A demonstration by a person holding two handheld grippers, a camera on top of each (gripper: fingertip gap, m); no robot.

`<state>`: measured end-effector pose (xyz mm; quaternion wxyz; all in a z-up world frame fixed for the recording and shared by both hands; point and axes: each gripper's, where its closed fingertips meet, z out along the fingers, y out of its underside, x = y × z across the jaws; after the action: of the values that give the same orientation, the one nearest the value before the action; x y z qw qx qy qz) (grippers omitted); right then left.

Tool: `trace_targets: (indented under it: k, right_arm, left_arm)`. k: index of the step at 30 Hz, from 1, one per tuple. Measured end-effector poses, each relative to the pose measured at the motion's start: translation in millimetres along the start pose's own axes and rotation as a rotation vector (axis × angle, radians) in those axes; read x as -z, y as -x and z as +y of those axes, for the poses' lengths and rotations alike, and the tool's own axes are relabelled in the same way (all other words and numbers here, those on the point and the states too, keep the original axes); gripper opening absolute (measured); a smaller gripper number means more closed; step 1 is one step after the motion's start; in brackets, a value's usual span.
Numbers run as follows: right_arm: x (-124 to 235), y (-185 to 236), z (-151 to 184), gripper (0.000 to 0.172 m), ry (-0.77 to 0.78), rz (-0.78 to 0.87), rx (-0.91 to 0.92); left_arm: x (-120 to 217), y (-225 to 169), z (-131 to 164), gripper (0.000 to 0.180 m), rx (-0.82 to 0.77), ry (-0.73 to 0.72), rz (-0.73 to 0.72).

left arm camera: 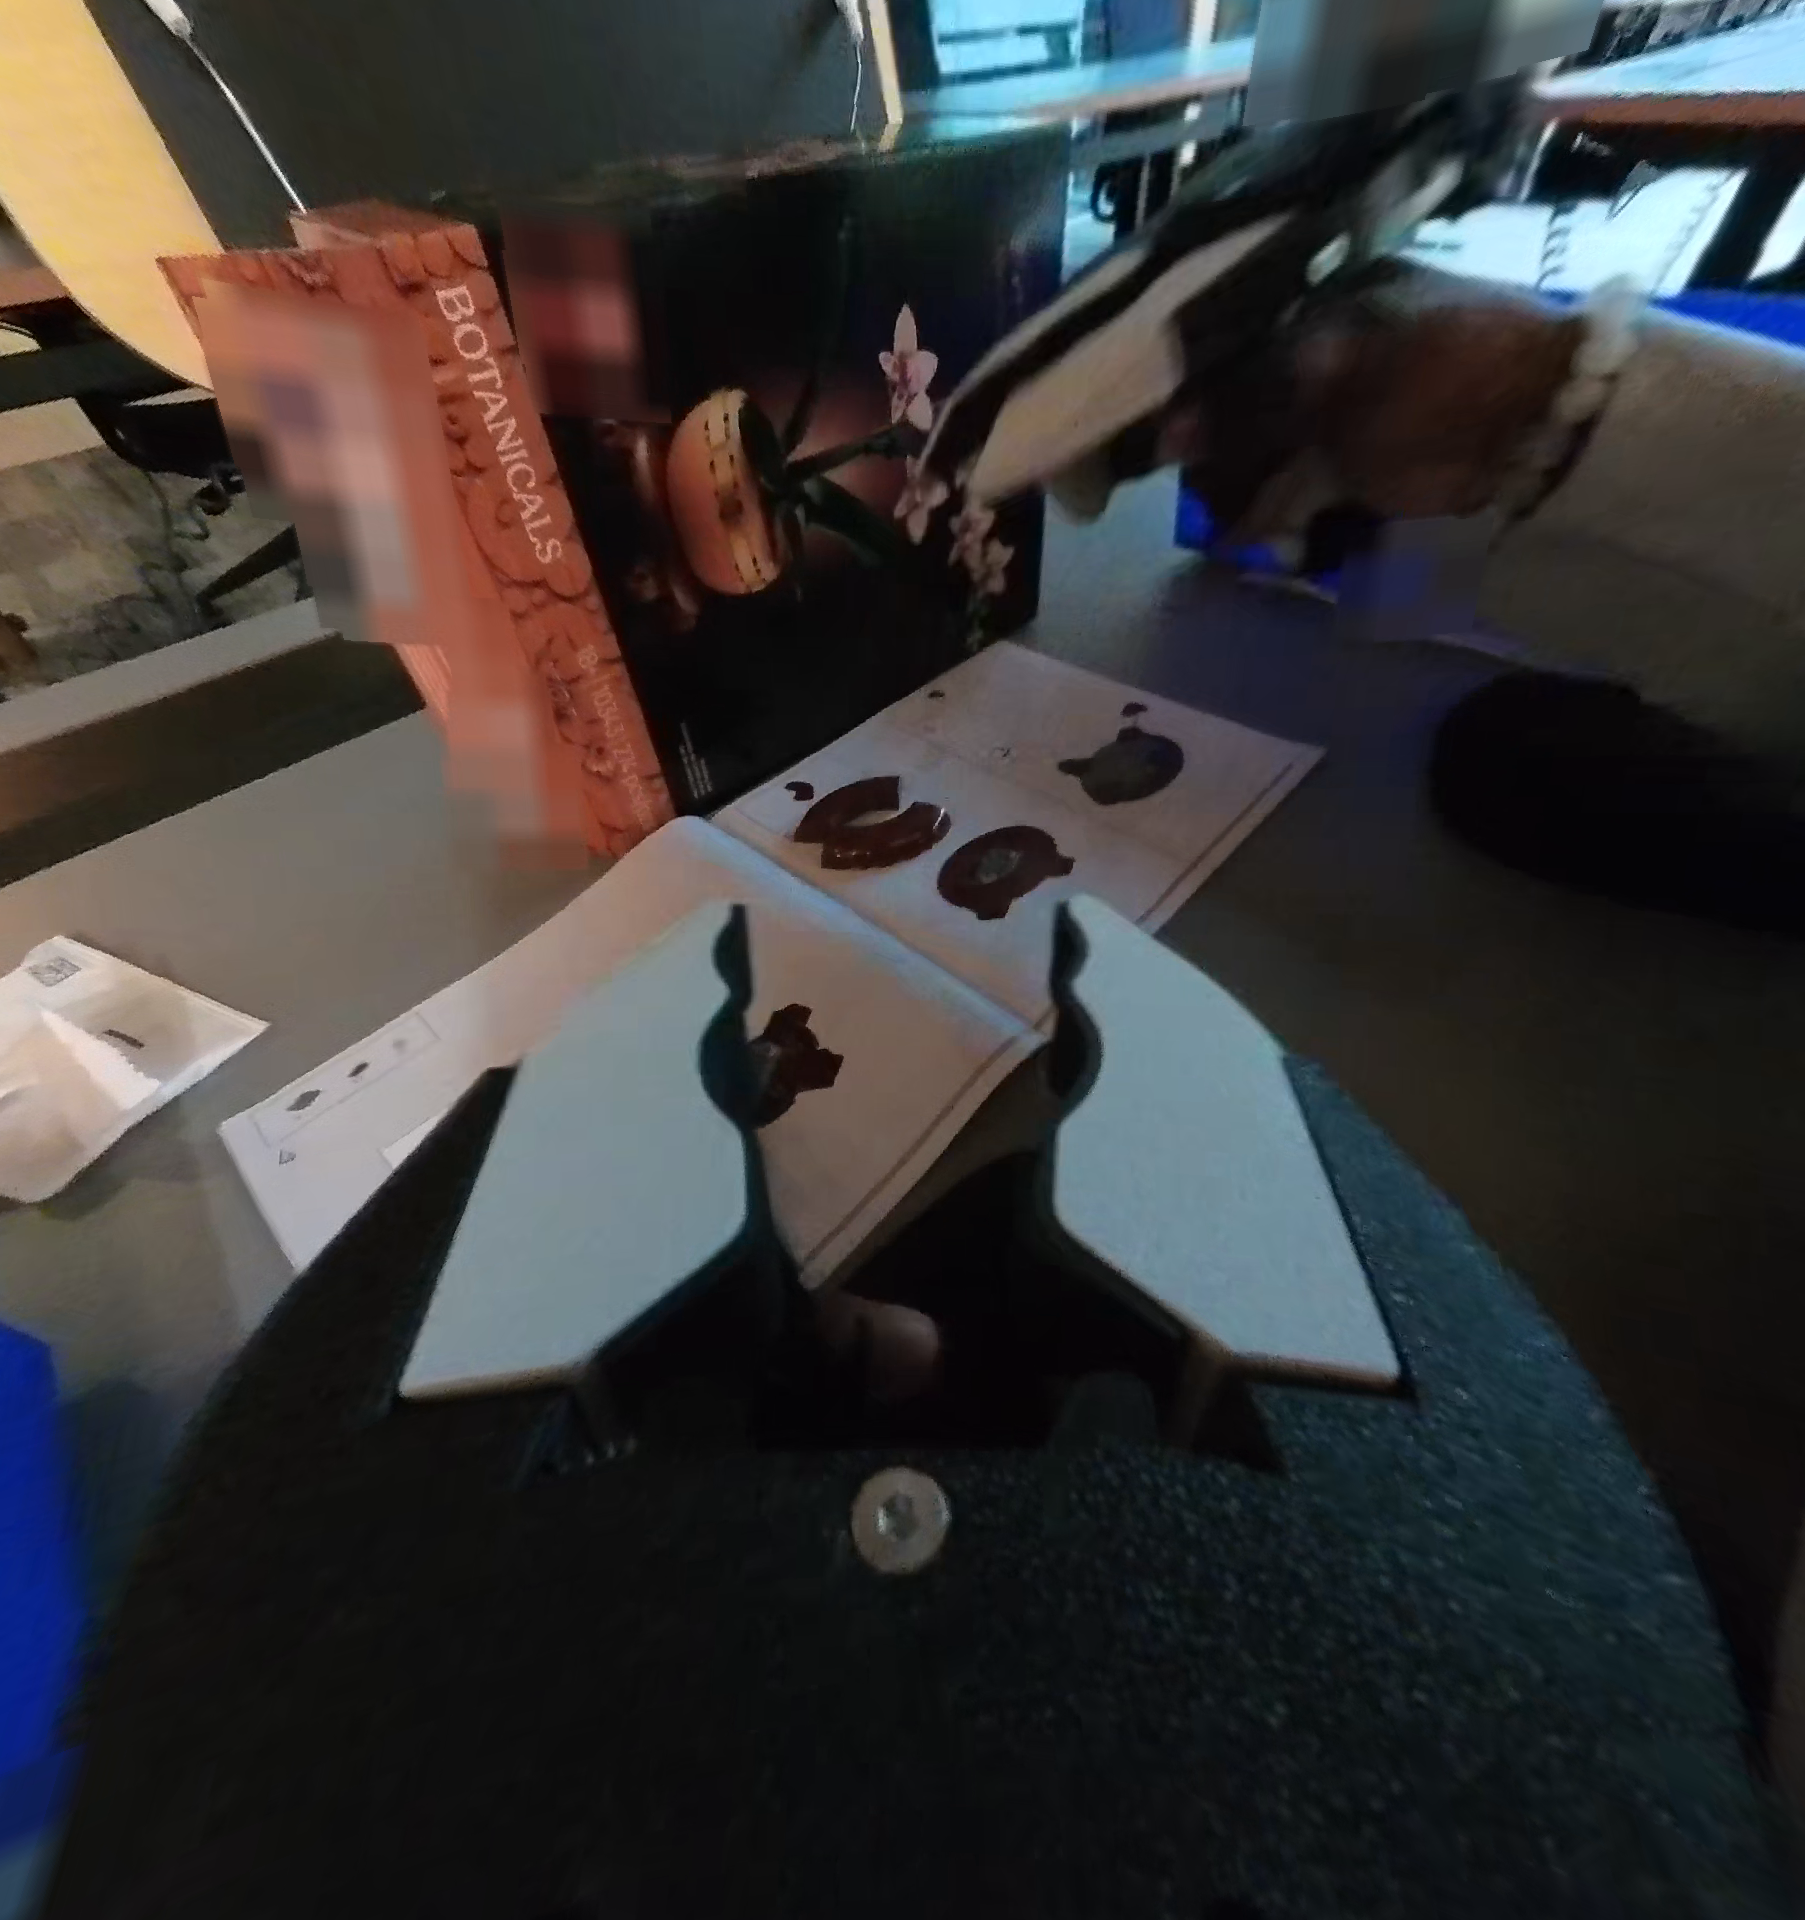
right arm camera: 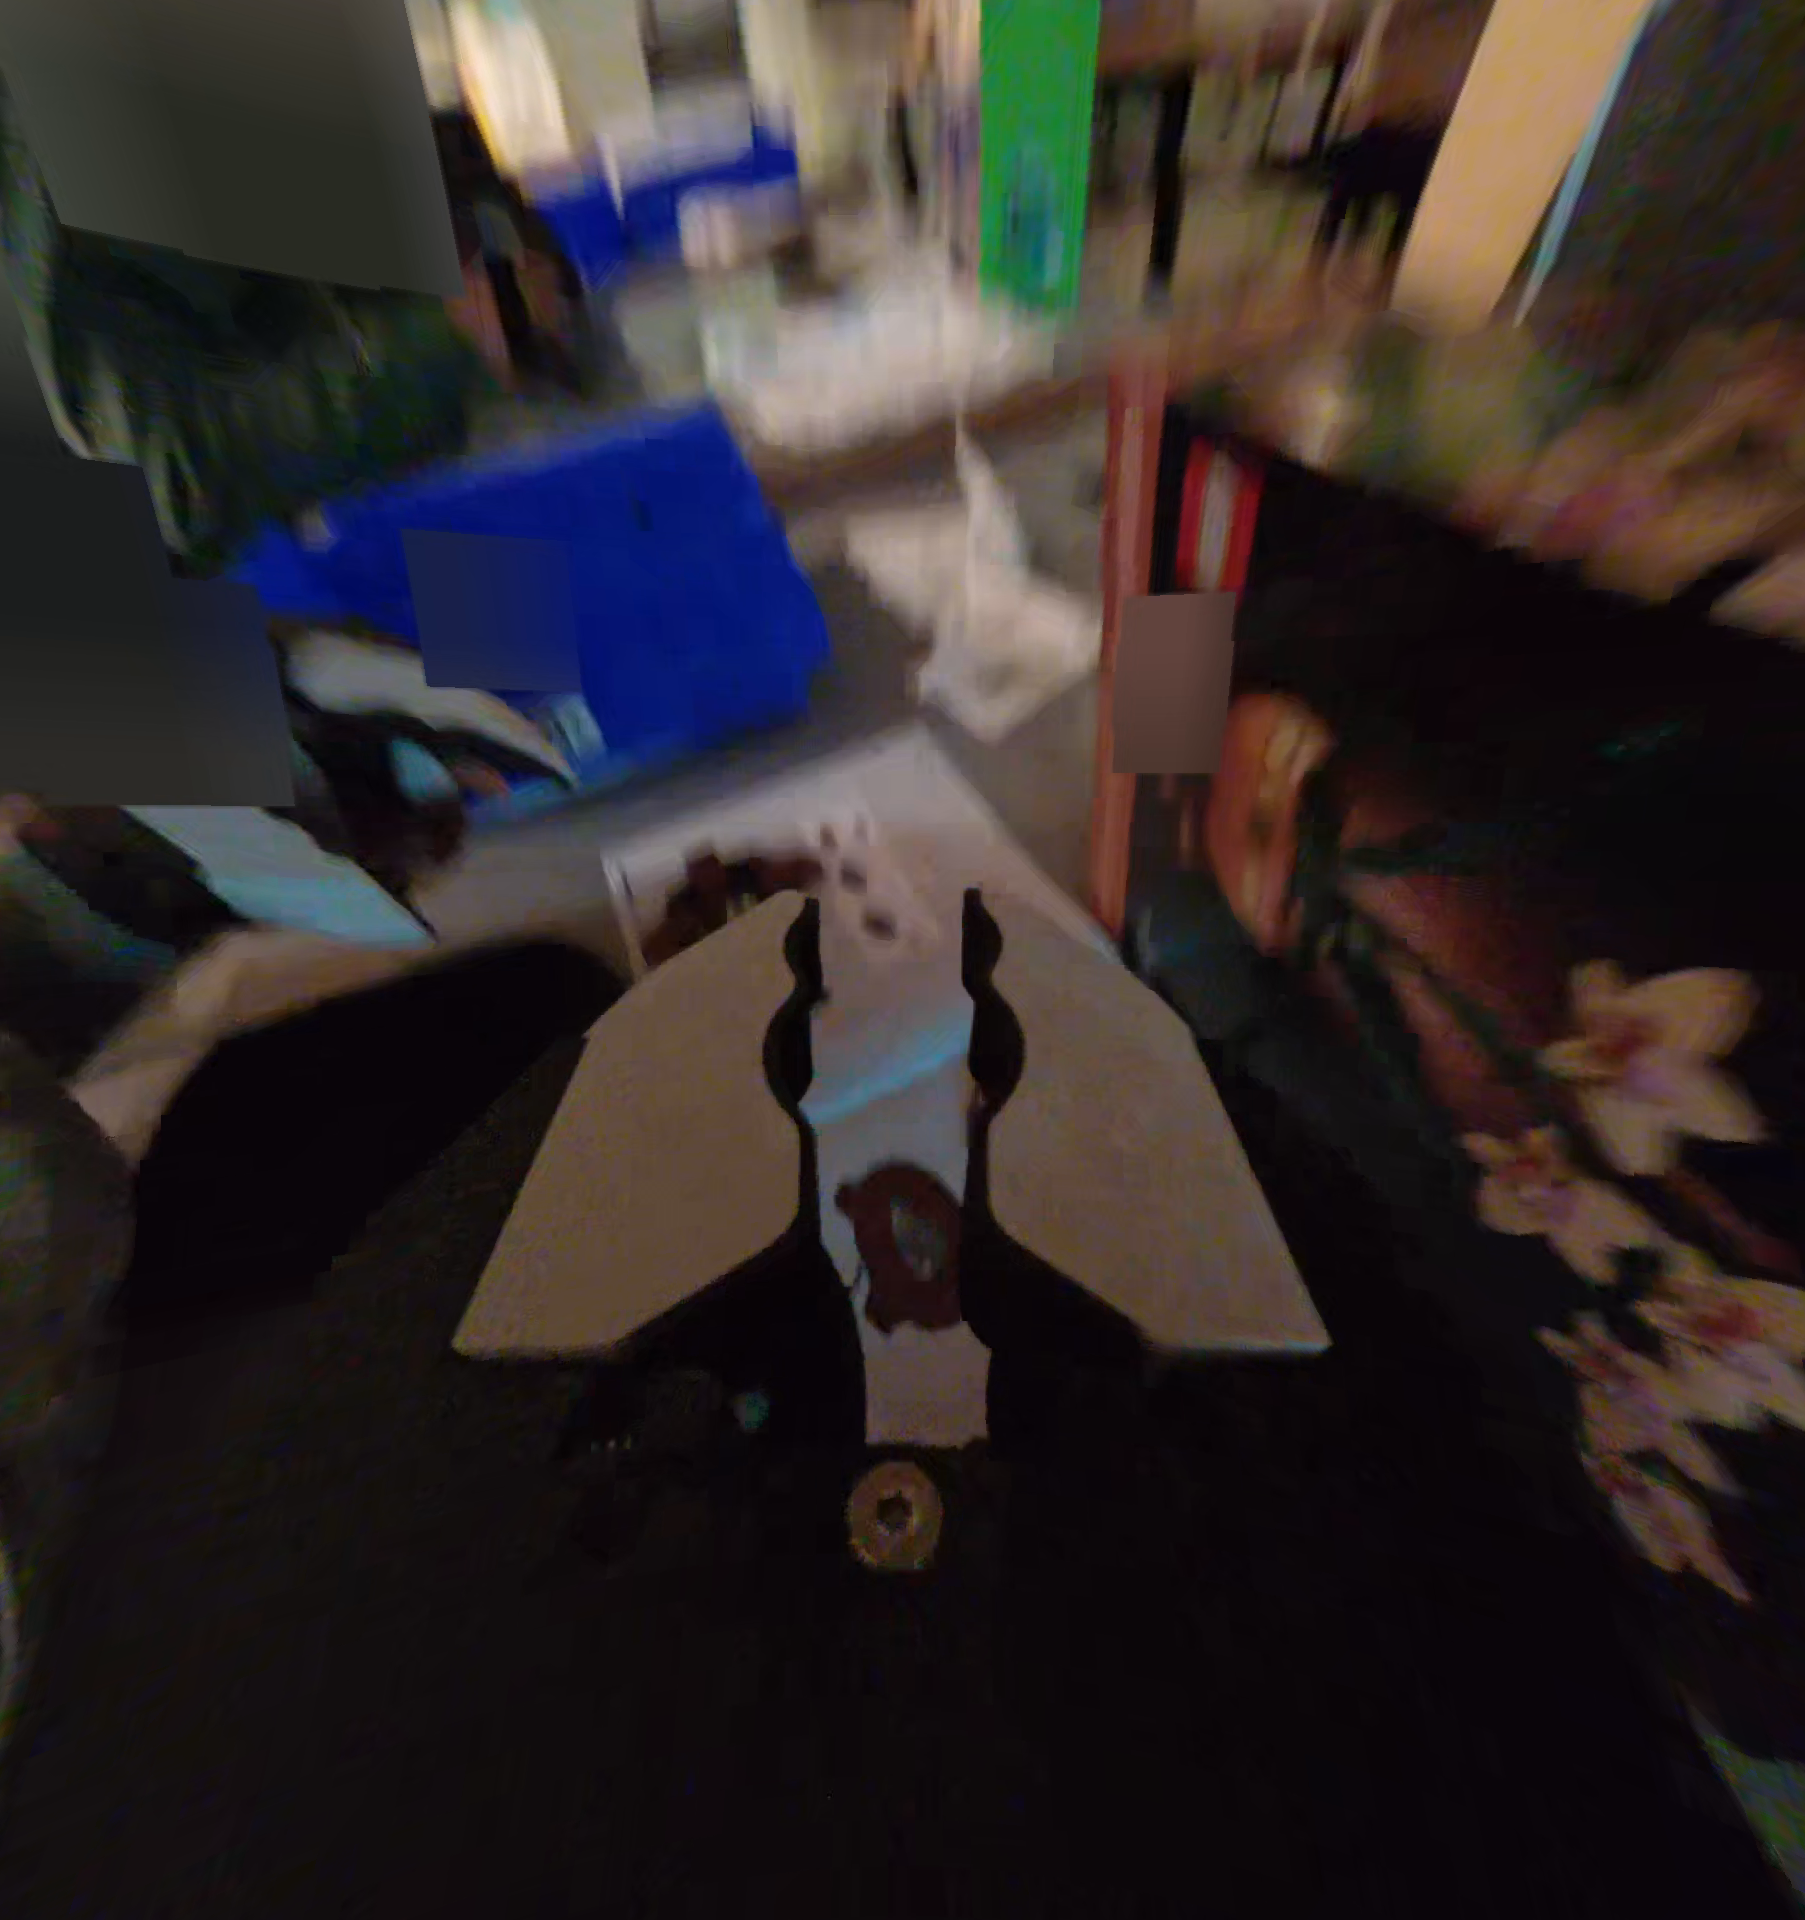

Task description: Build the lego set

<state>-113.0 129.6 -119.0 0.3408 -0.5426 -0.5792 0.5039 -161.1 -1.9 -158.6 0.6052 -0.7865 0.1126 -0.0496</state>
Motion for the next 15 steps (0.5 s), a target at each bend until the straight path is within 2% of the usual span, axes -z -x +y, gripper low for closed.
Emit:
trace_targets:
  k: [2, 4, 6, 7, 8, 10, 12, 13, 14, 15]
  right_arm:
    - [51, 13, -44, 0.034, -0.258, 0.077, 0.110]
    - [105, 23, -71, 0.053, -0.444, 0.182, 0.206]
    - [149, 29, -77, 0.094, -0.487, 0.268, 0.272]
    - [164, 26, -71, 0.126, -0.427, 0.308, 0.268]
    - [180, 22, -62, 0.145, -0.345, 0.353, 0.254]
    - [224, 3, -49, 0.145, -0.228, 0.539, 0.293]
    - [276, -14, -49, 0.141, -0.212, 0.699, 0.315]
    - [300, -21, -47, 0.129, -0.199, 0.752, 0.313]
    - [324, -31, -44, 0.108, -0.177, 0.808, 0.317]
    - [347, -41, -39, 0.062, -0.129, 0.860, 0.336]
  left_arm:
    - [-4, -2, -5, 0.073, 0.050, -0.033, 0.025]
    - [-7, -6, -15, 0.081, 0.092, -0.086, 0.059]
    - [-10, -8, -29, 0.081, 0.116, -0.153, 0.074]
    - [-12, -9, -36, 0.077, 0.127, -0.186, 0.085]
    - [-13, -10, -42, 0.073, 0.140, -0.213, 0.097]
    - [-19, -10, -49, 0.070, 0.156, -0.232, 0.104]
    - [-28, -10, -50, 0.069, 0.114, -0.218, 0.095]
    - [-33, -11, -50, 0.069, 0.076, -0.205, 0.091]
    - [-38, -14, -50, 0.070, 0.033, -0.191, 0.089]
    - [-43, -15, -51, 0.073, -0.002, -0.175, 0.077]
